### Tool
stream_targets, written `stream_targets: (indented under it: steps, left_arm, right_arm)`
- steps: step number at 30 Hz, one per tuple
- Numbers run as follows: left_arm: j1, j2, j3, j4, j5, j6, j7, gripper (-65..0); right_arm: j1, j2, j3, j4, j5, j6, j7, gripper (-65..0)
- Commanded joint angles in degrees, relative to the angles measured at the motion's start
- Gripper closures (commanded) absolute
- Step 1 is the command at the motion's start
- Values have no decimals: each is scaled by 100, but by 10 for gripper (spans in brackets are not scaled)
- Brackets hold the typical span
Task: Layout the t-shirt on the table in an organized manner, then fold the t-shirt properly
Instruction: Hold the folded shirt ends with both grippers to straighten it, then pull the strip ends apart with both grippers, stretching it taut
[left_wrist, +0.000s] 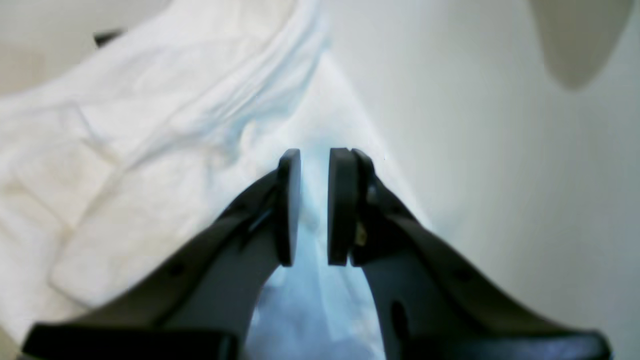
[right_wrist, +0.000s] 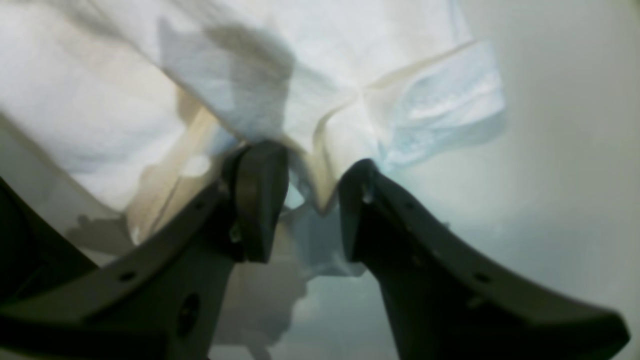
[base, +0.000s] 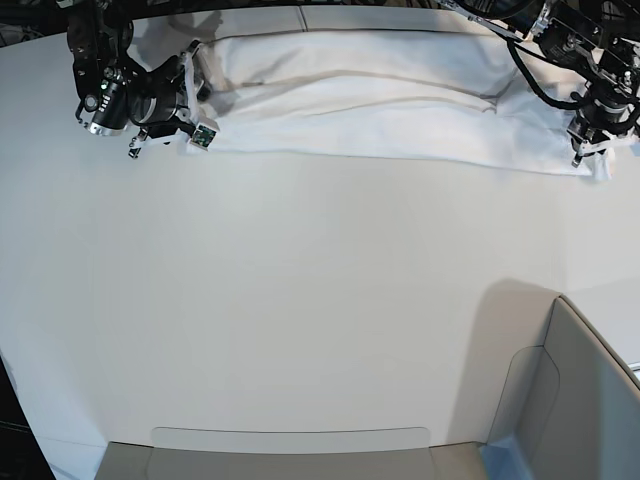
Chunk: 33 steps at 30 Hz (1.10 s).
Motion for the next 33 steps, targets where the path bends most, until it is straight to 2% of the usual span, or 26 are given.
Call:
stream_targets:
  steps: [1, 8, 15, 18, 27, 30, 33]
  left_arm:
    - [-44, -177, -99, -85, -94, -36, -194, -97]
    - [202, -309, -240, -569, -94, -36, -229, -97]
    - [185, 104, 657, -938, -94, -36, -299, -96]
    - [114, 342, 753, -947, -94, -27, -308, -96]
    - [-361, 957, 797, -947, -94, -27, -290, -96]
    - [-528, 1019, 771, -885, -94, -27, -317, -96]
    - [-633, 1019, 762, -736, -94, -18, -677, -96]
  right_arm:
    - [21, 57, 22, 36, -40, 69, -47, -216]
    - [30, 48, 49, 36, -40, 69, -47, -216]
    - [241, 48, 84, 36, -40, 69, -47, -216]
    - [338, 74, 137, 36, -49, 69, -47, -216]
    - [636, 92, 1262, -430, -49, 69, -47, -216]
    - [654, 180, 1473, -465, -14, 69, -47, -216]
    - [716, 171, 1657, -333, -5, 69, -47, -216]
